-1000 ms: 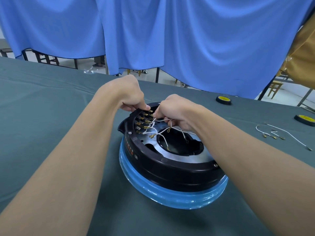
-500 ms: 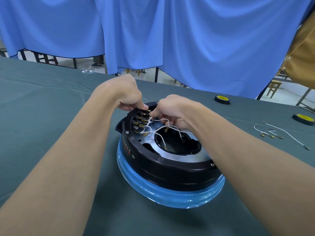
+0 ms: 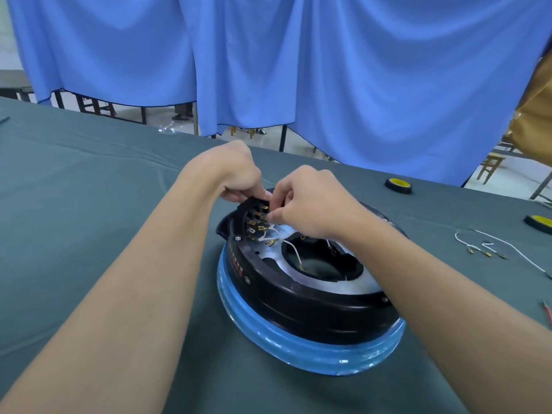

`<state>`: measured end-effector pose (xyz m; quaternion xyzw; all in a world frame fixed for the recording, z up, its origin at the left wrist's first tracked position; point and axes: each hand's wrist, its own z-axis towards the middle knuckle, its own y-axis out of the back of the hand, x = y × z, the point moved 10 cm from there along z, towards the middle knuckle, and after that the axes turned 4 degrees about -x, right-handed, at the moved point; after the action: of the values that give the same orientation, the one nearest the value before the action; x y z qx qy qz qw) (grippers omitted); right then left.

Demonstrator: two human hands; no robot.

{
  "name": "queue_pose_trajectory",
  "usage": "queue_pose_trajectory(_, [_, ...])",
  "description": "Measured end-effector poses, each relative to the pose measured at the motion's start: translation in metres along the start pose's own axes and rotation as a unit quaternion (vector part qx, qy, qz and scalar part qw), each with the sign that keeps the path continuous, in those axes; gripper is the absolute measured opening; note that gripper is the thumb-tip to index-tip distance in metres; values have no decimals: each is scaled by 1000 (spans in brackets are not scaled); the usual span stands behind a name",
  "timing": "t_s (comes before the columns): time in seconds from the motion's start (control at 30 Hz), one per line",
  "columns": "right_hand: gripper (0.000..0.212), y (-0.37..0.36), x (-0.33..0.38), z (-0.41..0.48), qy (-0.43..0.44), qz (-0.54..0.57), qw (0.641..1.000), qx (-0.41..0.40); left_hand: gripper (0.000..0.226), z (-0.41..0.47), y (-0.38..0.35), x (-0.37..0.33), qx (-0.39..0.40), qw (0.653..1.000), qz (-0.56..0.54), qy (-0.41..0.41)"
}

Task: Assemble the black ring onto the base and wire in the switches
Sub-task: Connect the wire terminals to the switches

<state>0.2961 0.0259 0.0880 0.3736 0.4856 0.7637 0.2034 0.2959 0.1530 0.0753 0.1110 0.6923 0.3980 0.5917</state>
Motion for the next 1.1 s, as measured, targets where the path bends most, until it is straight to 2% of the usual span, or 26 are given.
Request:
queue_pose_trajectory(0.07, [21,-5,2,-2,4,2,1000,-6,26,-1,1,1,-1,1000,2,4])
queue_pose_trajectory(0.3, [11,-12,0,-5,-14,-2,1000,0,32,-3,-1,1,1,1000,2,8])
queue_pose_trajectory(0.47, [14,-11,-2,-6,-3,-6,1000,2,30,-4,0,1,2,1000,-1,10])
queue_pose_trajectory(0.73, [10,-6,-4,-4,-17,-13,999,-37,32,-5,-2,3,8,999,-26,25])
queue_pose_trajectory(0.9, [26,-6,-5,-5,-2,6,1000,-18,33,-5,-1,2,-2,1000,-24,19])
queue_pose_trajectory(1.1, [6,-11,0,-4,49,-32,998,-10,30,-6,-1,1,3,999,-29,18])
